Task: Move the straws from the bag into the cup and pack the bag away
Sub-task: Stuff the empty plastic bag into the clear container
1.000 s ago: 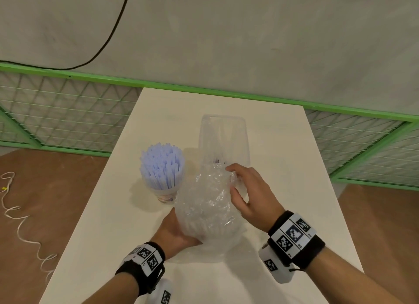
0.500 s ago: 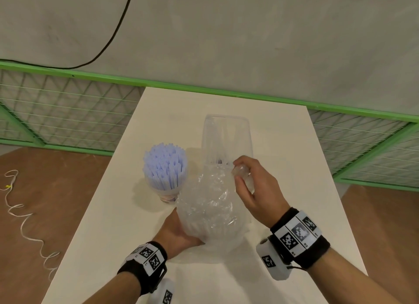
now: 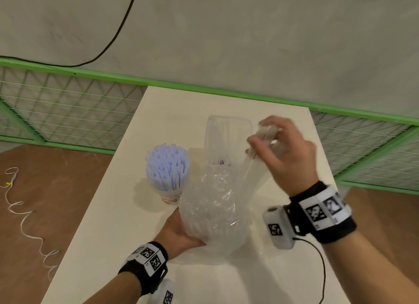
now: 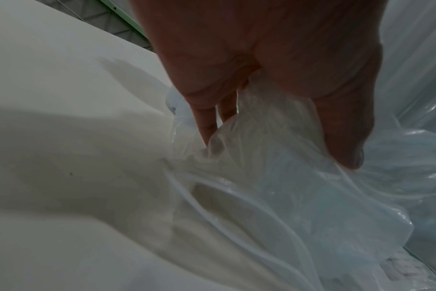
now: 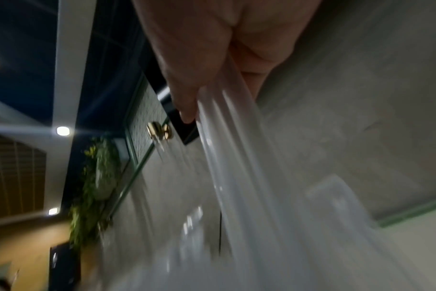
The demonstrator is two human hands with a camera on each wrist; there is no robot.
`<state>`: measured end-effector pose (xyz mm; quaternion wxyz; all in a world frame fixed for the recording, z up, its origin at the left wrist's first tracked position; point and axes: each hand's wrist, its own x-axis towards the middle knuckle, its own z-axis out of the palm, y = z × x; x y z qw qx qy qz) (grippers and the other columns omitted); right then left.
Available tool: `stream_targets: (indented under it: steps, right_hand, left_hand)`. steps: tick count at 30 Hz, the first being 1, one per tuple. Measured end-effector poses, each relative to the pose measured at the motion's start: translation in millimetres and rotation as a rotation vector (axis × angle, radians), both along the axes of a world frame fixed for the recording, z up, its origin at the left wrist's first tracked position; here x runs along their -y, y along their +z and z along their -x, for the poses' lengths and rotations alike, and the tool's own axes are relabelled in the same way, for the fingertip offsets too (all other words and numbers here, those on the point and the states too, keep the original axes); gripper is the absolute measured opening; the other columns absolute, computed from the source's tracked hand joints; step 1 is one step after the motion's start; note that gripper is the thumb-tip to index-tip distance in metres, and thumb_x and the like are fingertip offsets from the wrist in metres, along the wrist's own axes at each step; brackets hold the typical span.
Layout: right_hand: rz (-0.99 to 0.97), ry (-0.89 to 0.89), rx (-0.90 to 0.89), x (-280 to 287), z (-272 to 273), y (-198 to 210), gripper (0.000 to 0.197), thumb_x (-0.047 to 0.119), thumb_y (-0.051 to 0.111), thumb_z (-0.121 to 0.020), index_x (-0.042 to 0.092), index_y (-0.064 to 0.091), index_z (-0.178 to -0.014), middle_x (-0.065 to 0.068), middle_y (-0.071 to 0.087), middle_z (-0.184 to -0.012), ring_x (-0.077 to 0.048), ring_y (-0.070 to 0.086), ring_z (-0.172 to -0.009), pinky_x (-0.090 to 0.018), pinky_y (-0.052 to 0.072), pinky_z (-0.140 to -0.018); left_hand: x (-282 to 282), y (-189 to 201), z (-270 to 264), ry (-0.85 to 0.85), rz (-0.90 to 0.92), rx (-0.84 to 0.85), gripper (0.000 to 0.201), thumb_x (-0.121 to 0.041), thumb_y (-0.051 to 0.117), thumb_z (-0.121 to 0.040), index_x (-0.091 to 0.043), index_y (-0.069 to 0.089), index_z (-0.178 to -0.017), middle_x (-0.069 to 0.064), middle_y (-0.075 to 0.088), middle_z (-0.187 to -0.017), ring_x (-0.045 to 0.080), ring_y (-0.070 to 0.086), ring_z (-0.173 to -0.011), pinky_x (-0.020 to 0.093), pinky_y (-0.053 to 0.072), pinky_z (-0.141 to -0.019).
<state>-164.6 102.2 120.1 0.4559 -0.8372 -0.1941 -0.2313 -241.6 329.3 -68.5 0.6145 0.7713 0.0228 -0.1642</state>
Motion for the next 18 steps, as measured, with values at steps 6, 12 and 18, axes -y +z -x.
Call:
stream_targets:
  steps: [6, 12, 18]
  right_hand:
    - [-0.155, -0.133, 0.25, 25.4, -21.8, 79.9, 0.032, 0.017, 0.076, -0.087, 0.023, 0.051, -0.107, -0.005, 0.064, -0.103, -0.015, 0.071, -0.083, -0.033, 0.06, -0.069]
    - [-0.265, -0.186, 0.351, 23.6, -77.0, 101.6, 0.026, 0.018, 0.072, -0.089, 0.02, 0.049, -0.102, -0.001, 0.06, -0.102, -0.023, 0.067, -0.084, -0.04, 0.058, -0.071]
    - [0.02, -0.059, -0.159, -2.4, -125.1, 20.1, 0.019, 0.028, 0.071, -0.088, 0.022, 0.056, -0.1, 0.008, 0.069, -0.086, -0.003, 0.067, -0.073, -0.027, 0.057, -0.068]
  left_hand:
    - [-2.4, -2.1, -1.0, -0.012, 0.005, 0.006, 0.078, -0.011, 0.095, -0.052, -0.025, 0.058, -0.118, -0.026, 0.067, -0.109, -0.005, 0.063, -0.105, 0.01, 0.047, -0.086]
    - [-2.0, 0.2, -0.3, -0.004, 0.003, -0.006, 0.081, -0.017, 0.096, -0.051, -0.029, 0.057, -0.121, -0.025, 0.068, -0.11, -0.005, 0.063, -0.106, 0.019, 0.049, -0.092]
    - [-2.6, -0.2, 0.7, -0.01, 0.042, -0.027, 0.084, -0.023, 0.096, -0.05, -0.027, 0.056, -0.124, -0.018, 0.068, -0.116, 0.001, 0.063, -0.111, 0.028, 0.049, -0.098]
